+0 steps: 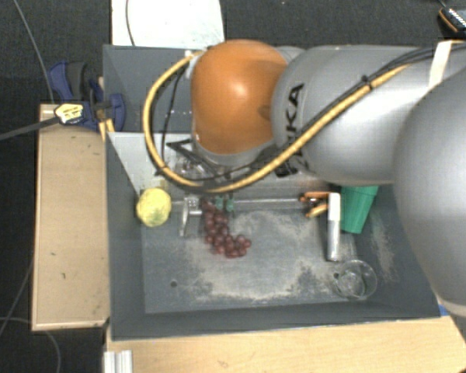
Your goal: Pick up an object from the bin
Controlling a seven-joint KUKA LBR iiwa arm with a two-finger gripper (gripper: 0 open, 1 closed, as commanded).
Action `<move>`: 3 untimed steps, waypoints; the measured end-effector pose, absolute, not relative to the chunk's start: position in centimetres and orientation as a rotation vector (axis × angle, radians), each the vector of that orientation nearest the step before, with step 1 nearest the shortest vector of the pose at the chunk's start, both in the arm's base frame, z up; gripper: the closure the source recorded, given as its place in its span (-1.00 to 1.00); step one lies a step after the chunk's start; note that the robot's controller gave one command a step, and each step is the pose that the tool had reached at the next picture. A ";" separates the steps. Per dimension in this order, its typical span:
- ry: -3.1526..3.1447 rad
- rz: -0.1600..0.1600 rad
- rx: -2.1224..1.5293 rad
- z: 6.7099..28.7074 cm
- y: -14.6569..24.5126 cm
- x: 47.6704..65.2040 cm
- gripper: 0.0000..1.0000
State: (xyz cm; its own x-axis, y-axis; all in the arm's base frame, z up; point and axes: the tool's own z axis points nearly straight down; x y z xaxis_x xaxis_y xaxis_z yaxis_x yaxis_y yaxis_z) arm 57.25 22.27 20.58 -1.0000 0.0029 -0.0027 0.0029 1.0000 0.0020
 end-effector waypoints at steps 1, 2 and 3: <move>3.096 0.002 -0.516 11.8 24.2 58.2 -1.00; 2.931 -0.003 -1.119 12.3 12.3 58.6 -1.00; 2.877 0.008 -1.265 10.1 13.3 58.7 -1.00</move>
Offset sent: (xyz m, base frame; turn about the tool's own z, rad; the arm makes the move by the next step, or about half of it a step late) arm 0.0123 -0.0946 -0.0830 -0.7389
